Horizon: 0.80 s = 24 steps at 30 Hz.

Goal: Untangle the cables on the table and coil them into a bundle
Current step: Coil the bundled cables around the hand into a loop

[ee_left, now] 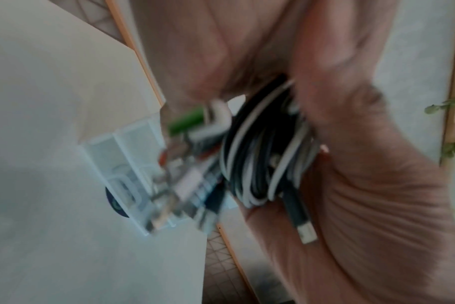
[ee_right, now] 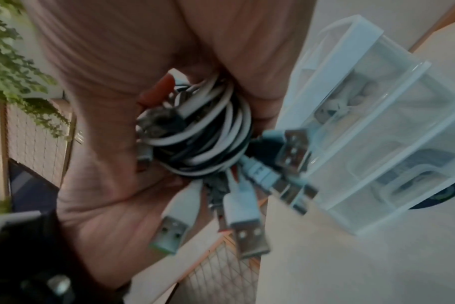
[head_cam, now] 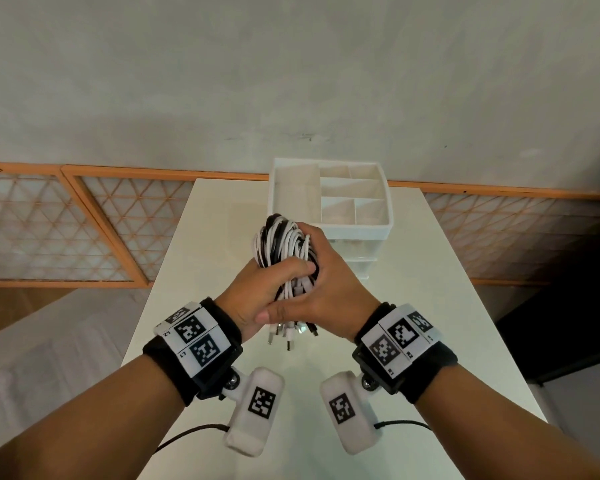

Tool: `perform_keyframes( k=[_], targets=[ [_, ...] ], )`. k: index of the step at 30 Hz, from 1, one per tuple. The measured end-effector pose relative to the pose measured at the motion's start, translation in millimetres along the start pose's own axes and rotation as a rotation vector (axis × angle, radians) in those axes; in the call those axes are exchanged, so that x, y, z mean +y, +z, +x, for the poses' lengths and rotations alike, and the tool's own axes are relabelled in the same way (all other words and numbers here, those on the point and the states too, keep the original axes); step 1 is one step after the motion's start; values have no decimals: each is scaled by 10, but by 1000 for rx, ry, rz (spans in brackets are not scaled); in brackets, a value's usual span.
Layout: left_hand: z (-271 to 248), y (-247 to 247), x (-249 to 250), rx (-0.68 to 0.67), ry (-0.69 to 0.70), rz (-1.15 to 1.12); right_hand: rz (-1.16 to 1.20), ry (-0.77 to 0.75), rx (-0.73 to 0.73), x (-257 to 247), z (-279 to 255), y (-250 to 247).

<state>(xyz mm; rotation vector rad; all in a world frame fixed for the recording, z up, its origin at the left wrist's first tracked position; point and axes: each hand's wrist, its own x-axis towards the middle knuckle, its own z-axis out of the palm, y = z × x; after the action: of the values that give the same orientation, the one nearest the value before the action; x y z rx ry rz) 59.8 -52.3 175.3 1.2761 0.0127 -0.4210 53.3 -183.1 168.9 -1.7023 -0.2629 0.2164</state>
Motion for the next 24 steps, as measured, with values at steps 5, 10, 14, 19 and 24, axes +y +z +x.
perform_keyframes(
  k=[5,10,14,19,24],
  targets=[
    [11,0,-94,93,11,126,-217,52,157,125,-11,-25],
    [94,60,-186,255,46,140,-435,63,162,217,-1,-22],
    [132,94,-229,289,63,148,-375,77,151,238,3,-50],
    [171,113,-288,299,92,274,-375,94,210,302,11,-48],
    [198,72,-241,171,0,416,-571,135,202,285,-8,-79]
  ],
)
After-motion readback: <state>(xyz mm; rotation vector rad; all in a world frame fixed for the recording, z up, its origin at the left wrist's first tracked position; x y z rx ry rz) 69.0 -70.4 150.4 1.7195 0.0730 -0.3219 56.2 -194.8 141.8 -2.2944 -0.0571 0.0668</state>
